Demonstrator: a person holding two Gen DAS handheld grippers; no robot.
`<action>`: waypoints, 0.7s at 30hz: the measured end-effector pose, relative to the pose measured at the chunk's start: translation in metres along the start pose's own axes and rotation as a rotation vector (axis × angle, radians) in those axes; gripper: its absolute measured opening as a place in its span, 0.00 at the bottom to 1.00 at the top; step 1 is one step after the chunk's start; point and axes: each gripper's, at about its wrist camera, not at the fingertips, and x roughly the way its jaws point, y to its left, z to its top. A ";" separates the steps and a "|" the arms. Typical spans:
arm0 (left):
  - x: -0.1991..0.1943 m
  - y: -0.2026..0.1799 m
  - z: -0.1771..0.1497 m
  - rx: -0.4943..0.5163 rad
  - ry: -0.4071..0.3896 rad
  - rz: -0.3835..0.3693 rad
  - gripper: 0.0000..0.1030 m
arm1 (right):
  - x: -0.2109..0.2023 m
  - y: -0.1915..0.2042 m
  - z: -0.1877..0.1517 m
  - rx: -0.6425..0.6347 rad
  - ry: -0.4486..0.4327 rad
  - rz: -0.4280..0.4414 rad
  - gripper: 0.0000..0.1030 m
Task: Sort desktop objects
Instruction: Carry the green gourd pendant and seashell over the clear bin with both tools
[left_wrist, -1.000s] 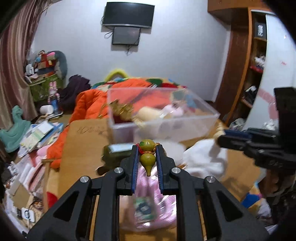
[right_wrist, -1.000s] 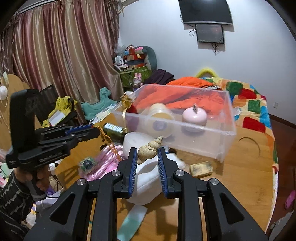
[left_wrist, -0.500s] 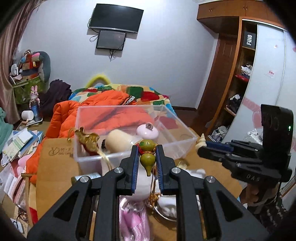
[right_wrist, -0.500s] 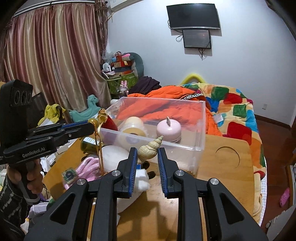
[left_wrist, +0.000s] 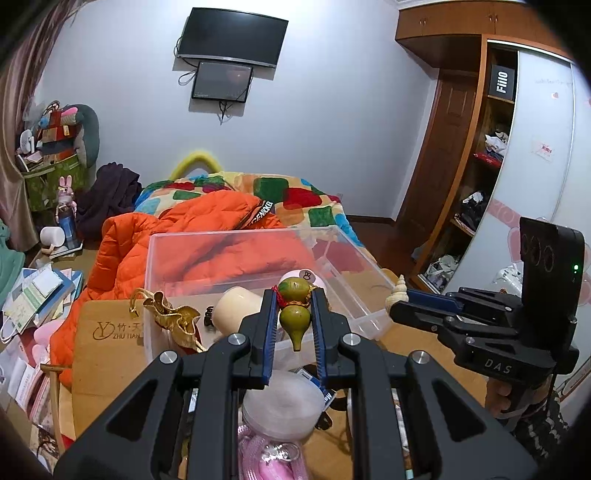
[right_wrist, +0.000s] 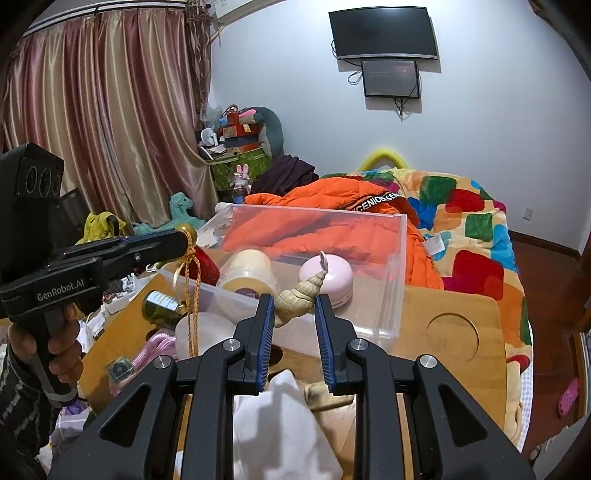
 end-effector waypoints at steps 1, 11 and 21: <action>0.002 0.001 0.000 0.000 0.002 0.001 0.17 | 0.002 -0.001 0.001 0.001 0.001 -0.001 0.20; 0.028 0.015 -0.001 -0.020 0.048 0.010 0.17 | 0.027 -0.012 0.009 0.006 0.022 -0.009 0.20; 0.042 0.032 -0.009 -0.055 0.083 0.027 0.17 | 0.056 -0.016 0.010 0.018 0.061 0.018 0.20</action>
